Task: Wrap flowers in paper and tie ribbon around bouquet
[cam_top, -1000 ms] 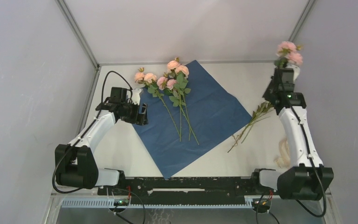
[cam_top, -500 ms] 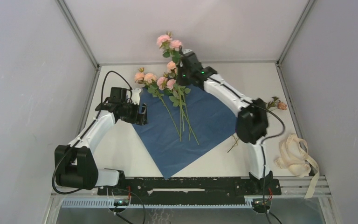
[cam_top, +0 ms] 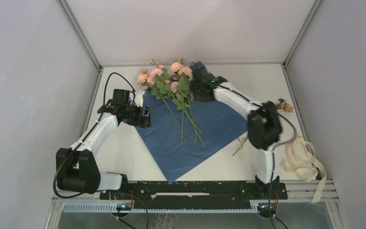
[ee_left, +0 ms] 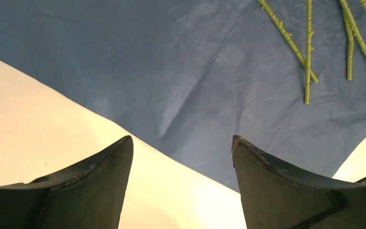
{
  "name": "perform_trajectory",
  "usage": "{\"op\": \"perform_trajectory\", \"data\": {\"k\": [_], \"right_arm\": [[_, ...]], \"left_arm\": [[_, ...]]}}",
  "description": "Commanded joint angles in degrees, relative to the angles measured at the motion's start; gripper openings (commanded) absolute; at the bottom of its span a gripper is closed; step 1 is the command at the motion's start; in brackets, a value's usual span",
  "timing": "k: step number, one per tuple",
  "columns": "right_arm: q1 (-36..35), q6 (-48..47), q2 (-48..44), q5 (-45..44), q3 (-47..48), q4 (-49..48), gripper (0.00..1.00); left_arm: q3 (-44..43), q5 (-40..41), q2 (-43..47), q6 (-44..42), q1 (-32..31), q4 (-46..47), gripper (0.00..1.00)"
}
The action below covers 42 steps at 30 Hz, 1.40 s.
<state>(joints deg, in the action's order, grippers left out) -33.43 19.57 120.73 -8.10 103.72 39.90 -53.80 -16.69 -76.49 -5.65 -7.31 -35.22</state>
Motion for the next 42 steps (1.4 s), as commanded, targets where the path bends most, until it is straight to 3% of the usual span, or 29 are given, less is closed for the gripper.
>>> {"op": "perform_trajectory", "data": {"k": [1,4,7,11,16,18,20,23,26,32,36,39,42], "right_arm": [[7.5,2.6,-22.2,-7.4,-22.4,-5.4,0.72],[18.1,6.0,-30.7,-5.4,-36.0,-8.0,0.72],[29.9,5.2,-33.1,-3.2,-41.6,-9.3,0.73],[39.1,3.1,-28.7,0.6,-41.5,-11.2,0.76],[43.9,1.7,-18.9,2.8,-37.2,-10.8,0.76],[44.7,0.9,-15.3,3.8,-35.4,-9.9,0.71],[45.2,-0.2,-13.1,5.5,-34.9,-9.4,0.55],[45.4,-1.2,-13.2,5.7,-34.9,-8.5,0.21],[45.5,-2.6,-18.0,1.5,-34.8,-7.4,0.0],[43.4,-5.2,-37.3,-8.0,-34.1,-6.3,0.0],[31.7,-11.2,-49.1,-11.5,-33.9,-10.5,0.0],[20.7,-12.7,-52.6,-3.4,-33.9,-15.5,0.0],[13.5,-8.1,-49.4,6.3,-33.7,-22.9,0.0]], "left_arm": [[1.1,-0.3,1.4,-1.4,0.3,1.2,0.8],[1.1,-0.6,0.8,-1.3,0.3,1.3,0.8],[1.1,-1.0,0.5,-1.4,0.4,1.1,0.8],[1.0,-0.4,0.6,-1.5,0.4,1.2,0.8],[1.0,-0.1,0.0,-1.5,0.4,1.1,0.8],[1.0,-0.1,-0.3,-1.4,0.4,1.0,0.8],[1.0,-0.1,-0.5,-1.4,0.4,1.1,0.8],[0.9,0.1,-0.5,-1.4,0.4,0.9,0.8],[0.9,0.1,-0.3,-1.3,0.3,0.9,0.8],[0.9,-0.2,0.1,-1.3,0.4,0.9,0.8],[0.8,-0.4,0.1,-1.3,0.3,0.9,0.8],[0.8,-0.4,0.2,-1.3,0.4,0.9,0.8],[0.8,-0.2,0.2,-1.2,0.4,0.7,0.8]]}}
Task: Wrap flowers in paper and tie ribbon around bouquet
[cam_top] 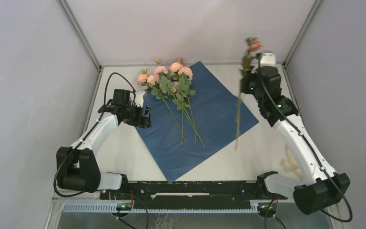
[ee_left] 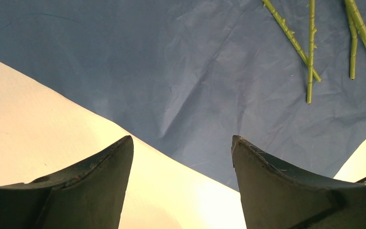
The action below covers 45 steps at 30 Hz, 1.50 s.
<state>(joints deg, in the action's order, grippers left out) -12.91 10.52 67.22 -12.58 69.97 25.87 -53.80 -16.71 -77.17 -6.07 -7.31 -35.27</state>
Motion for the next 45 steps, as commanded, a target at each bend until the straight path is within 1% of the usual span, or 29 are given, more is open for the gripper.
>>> {"op": "perform_trajectory", "data": {"k": [1,4,7,10,11,12,13,14,15,16,18,20,23,25,27,28,29,30,32,34,36,40,45], "right_arm": [[-9.4,2.2,6.3,12.8,0.5,-11.5,0.0],[-14.8,5.2,16.9,15.4,6.5,-14.9,0.0],[-18.4,6.9,30.8,14.8,18.4,-11.0,0.0],[-20.1,9.9,44.1,13.1,31.6,-5.1,0.01],[-20.5,10.2,47.8,12.6,34.8,-3.9,0.05],[-20.7,10.2,51.4,11.3,38.1,-2.7,0.12],[-20.7,10.4,54.7,10.5,41.6,0.0,0.25],[-20.7,10.5,57.6,10.3,44.9,1.7,0.31],[-20.6,10.6,60.0,10.1,48.2,5.4,0.4],[-20.4,10.7,61.6,9.9,51.2,7.6,0.48],[-20.5,10.0,61.7,9.9,51.3,9.0,0.56],[-20.6,8.8,58.6,10.5,48.2,8.0,0.62],[-20.6,7.9,51.4,10.4,39.8,5.2,0.65],[-20.4,9.7,45.8,8.9,30.7,1.2,0.65],[-20.0,12.4,41.1,7.8,20.5,-4.3,0.61],[-19.7,13.8,39.7,7.8,15.9,-6.7,0.56],[-19.2,15.1,39.1,8.0,12.8,-8.1,0.49],[-18.8,16.1,39.4,8.3,10.8,-8.2,0.38],[-18.4,17.2,41.2,8.7,10.0,-5.9,0.22],[-19.4,16.8,43.6,8.7,10.0,-5.1,0.13],[-20.5,16.3,45.0,8.1,10.1,-4.7,0.09],[-22.4,16.2,46.9,6.5,10.0,-3.8,0.07],[-24.8,15.8,48.5,10.1,9.8,-4.3,0.06]], "left_arm": [[0.7,-0.2,0.8,-0.8,0.4,0.7,0.8],[0.7,0.1,1.0,-0.9,0.4,0.6,0.8],[0.8,0.4,1.0,-0.9,0.4,0.7,0.8],[0.7,0.4,0.8,-0.9,0.4,0.7,0.8],[0.8,0.4,0.6,-0.9,0.4,0.7,0.8],[0.7,0.4,0.4,-0.9,0.3,0.8,0.8],[0.7,0.4,0.3,-0.9,0.4,0.7,0.8],[0.7,0.5,0.2,-0.9,0.4,0.8,0.8],[0.7,0.8,0.1,-0.8,0.4,1.1,0.8],[0.8,1.3,0.0,-0.5,0.4,1.5,0.79],[0.8,2.6,-0.3,-0.1,0.4,3.0,0.76],[-0.3,3.8,-1.3,0.2,0.4,4.2,0.7],[-3.2,5.3,-4.9,1.3,0.3,4.4,0.6],[-5.4,5.6,-8.2,3.2,0.3,4.9,0.54],[-7.9,5.4,-12.1,5.6,0.2,5.4,0.47],[-9.4,5.5,-14.2,7.9,-0.2,5.4,0.44],[-11.0,5.4,-16.2,9.1,-0.6,5.4,0.43],[-12.6,5.6,-18.3,10.1,-1.3,5.5,0.41],[-15.6,6.6,-21.9,11.7,-3.1,5.5,0.38],[-18.2,7.8,-25.2,12.3,-5.2,5.6,0.37],[-20.6,9.5,-28.9,12.8,-7.5,5.6,0.37],[-24.6,10.2,-34.5,13.8,-9.8,4.9,0.37],[-26.4,10.0,-38.5,14.4,-11.4,4.8,0.37]]}}
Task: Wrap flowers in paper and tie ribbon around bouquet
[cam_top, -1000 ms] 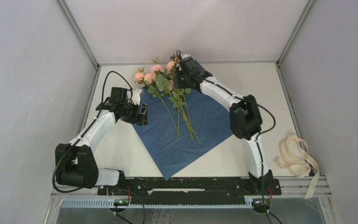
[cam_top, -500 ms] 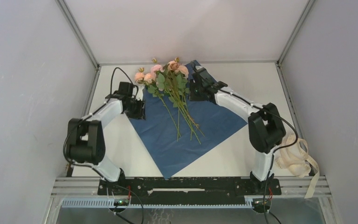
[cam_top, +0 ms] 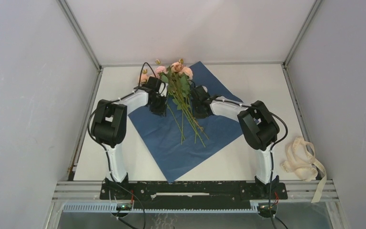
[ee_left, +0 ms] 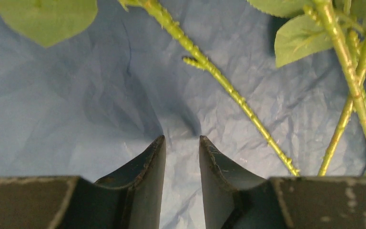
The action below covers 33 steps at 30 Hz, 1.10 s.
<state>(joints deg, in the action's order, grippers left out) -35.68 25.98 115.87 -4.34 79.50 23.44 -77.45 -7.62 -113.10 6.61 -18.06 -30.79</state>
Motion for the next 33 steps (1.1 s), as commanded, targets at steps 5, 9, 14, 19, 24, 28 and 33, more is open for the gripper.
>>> {"op": "perform_trajectory", "data": {"k": [5,9,14,19,24,28,33], "right_arm": [[-4.9,1.7,0.6,6.5,0.1,-3.2,0.06],[-6.0,4.1,-0.3,11.1,-0.8,-6.2,0.05],[-6.6,4.5,-2.2,13.0,-0.8,-7.5,0.06],[-6.6,1.3,-10.7,6.8,-2.8,0.2,0.1],[-8.5,0.3,-21.7,5.7,-10.9,6.3,0.19],[-12.0,4.8,-27.3,7.7,-18.7,8.9,0.41],[-16.6,16.6,-34.2,10.9,-31.0,2.8,0.6]], "left_arm": [[-2.5,-1.3,-3.8,1.7,-2.4,1.9,0.37],[-1.6,-2.7,-3.3,2.0,-3.4,2.4,0.37],[-0.9,-3.1,0.7,0.4,-3.7,0.6,0.36],[2.3,-0.3,11.4,-7.1,-3.6,-2.4,0.4],[11.3,-2.7,27.2,-21.5,-3.5,-6.1,0.53],[20.3,-8.3,37.9,-32.9,-3.6,-13.1,0.72],[32.2,-15.7,51.8,-41.8,-6.3,-17.4,1.0]]}}
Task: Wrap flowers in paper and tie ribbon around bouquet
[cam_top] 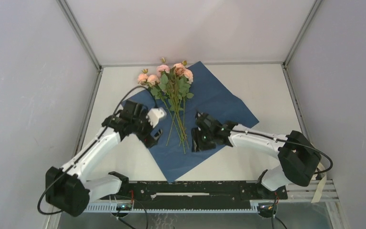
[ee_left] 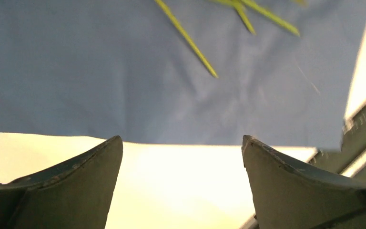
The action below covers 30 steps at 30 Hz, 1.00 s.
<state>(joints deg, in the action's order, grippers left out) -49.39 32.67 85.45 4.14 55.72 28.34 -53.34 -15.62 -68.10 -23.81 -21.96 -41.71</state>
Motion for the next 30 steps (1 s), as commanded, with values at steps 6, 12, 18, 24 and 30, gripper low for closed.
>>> {"op": "perform_trajectory", "data": {"k": [6,12,18,24,30], "right_arm": [[-10.8,20.0,-0.7,2.8,-13.8,-14.5,0.67],[-14.0,26.9,5.9,3.6,-14.7,-24.9,0.66],[-13.4,30.0,9.2,6.5,-14.7,-34.9,0.64],[-11.3,31.0,10.7,8.0,-14.7,-39.4,0.62],[-9.9,29.7,9.8,7.4,-14.7,-37.2,0.61]], "left_arm": [[16.5,-16.0,16.8,-18.0,-10.3,-5.1,1.0],[25.9,0.0,17.9,-20.8,-24.7,6.5,1.0],[31.5,3.4,18.8,-25.3,-30.3,12.1,1.0],[35.3,3.6,20.2,-28.1,-32.7,18.8,1.0],[38.7,9.5,20.2,-31.1,-36.0,26.7,0.97]]}}
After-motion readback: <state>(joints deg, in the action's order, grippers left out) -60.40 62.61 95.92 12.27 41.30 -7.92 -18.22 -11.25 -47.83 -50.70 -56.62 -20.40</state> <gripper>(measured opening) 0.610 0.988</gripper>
